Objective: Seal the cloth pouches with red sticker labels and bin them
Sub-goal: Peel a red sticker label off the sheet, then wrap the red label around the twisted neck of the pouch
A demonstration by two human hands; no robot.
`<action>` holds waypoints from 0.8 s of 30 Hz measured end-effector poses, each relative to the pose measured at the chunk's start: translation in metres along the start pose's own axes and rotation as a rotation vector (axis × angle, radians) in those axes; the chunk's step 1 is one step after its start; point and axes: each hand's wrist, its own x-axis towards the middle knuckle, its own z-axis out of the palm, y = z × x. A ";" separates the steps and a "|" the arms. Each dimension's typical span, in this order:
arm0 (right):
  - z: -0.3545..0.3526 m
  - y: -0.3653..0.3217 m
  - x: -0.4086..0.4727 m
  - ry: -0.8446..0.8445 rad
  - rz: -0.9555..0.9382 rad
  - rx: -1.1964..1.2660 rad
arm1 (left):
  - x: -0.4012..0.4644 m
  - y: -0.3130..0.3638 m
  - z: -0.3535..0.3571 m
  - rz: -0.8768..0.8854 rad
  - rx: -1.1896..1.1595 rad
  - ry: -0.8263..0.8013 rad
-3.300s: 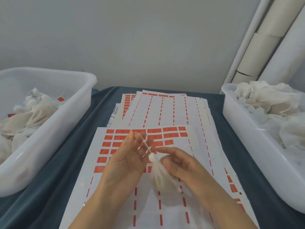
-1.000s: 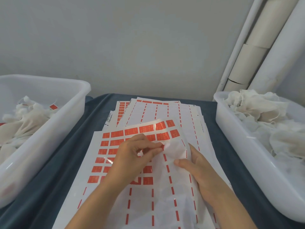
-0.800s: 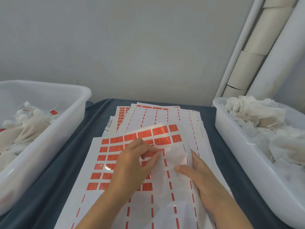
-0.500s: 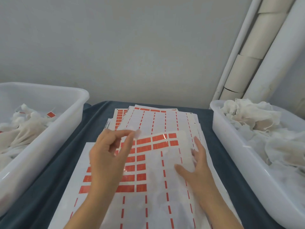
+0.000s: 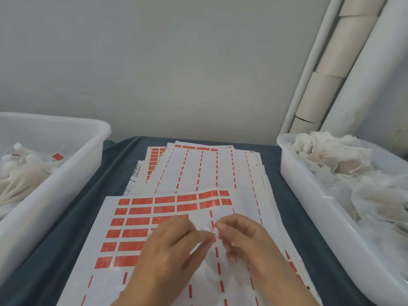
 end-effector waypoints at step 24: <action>-0.008 0.001 0.002 0.129 -0.026 0.492 | 0.003 -0.003 -0.009 0.018 -0.033 -0.095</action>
